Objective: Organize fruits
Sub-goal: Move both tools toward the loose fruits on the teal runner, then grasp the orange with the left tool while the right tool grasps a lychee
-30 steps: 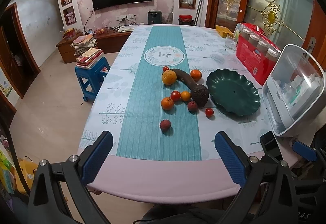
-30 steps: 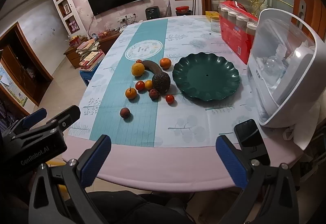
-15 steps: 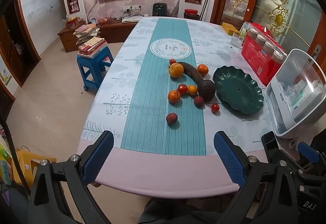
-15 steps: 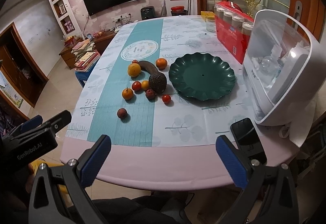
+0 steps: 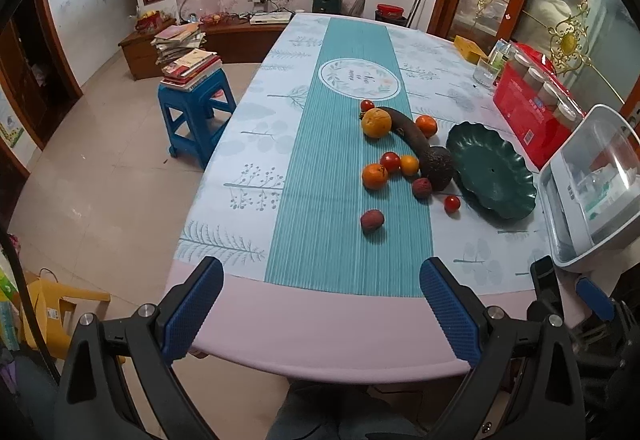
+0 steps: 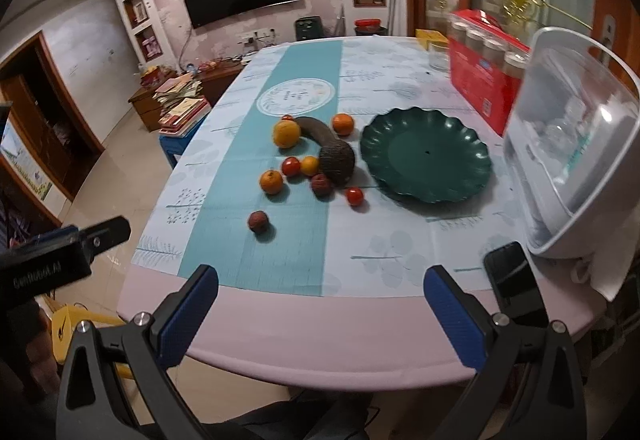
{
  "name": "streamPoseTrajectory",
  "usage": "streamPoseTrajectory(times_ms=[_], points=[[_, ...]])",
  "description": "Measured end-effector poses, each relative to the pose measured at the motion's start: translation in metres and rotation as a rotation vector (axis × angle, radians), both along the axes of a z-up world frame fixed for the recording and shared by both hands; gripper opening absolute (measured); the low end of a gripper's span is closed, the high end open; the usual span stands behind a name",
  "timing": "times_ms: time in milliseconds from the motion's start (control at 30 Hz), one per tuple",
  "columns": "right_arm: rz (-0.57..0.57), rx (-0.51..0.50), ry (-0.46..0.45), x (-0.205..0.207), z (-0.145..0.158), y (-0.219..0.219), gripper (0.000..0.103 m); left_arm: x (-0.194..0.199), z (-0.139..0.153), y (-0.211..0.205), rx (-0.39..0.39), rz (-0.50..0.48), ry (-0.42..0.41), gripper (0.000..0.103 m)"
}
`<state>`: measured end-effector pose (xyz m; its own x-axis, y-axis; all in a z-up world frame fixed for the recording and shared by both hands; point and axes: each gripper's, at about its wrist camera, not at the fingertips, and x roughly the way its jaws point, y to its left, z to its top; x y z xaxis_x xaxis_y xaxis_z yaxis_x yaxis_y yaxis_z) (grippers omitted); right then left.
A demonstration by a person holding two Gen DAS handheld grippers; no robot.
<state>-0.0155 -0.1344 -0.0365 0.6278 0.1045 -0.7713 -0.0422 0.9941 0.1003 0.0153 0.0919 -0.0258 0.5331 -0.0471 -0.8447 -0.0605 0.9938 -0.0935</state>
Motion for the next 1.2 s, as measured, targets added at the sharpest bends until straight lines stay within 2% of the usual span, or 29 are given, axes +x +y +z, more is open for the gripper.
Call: streamPoseTrajectory(times_ms=[233,400,467,733,967,1200], points=[[0.059,-0.053,-0.083,-0.001,-0.008,0.039,0.103,0.027,-0.003,0.020,0.000,-0.050,-0.003,0.098],[0.096,-0.090,-0.114,0.001,-0.013,0.058,0.103,0.046,0.001,0.025,-0.032,-0.105,0.007,0.098],[0.107,-0.133,-0.113,0.004,-0.017,0.066,0.103,0.054,0.003,0.025,-0.036,-0.129,0.006,0.098],[0.156,-0.201,-0.109,0.021,-0.044,0.082,0.103,0.090,0.006,0.022,-0.021,-0.201,0.010,0.098],[0.193,-0.244,-0.075,0.055,-0.073,0.089,0.100,0.141,-0.011,0.012,-0.025,-0.254,0.074,0.098],[0.266,-0.241,-0.031,0.096,-0.101,0.093,0.091,0.206,-0.059,-0.013,-0.014,-0.318,0.224,0.098]])
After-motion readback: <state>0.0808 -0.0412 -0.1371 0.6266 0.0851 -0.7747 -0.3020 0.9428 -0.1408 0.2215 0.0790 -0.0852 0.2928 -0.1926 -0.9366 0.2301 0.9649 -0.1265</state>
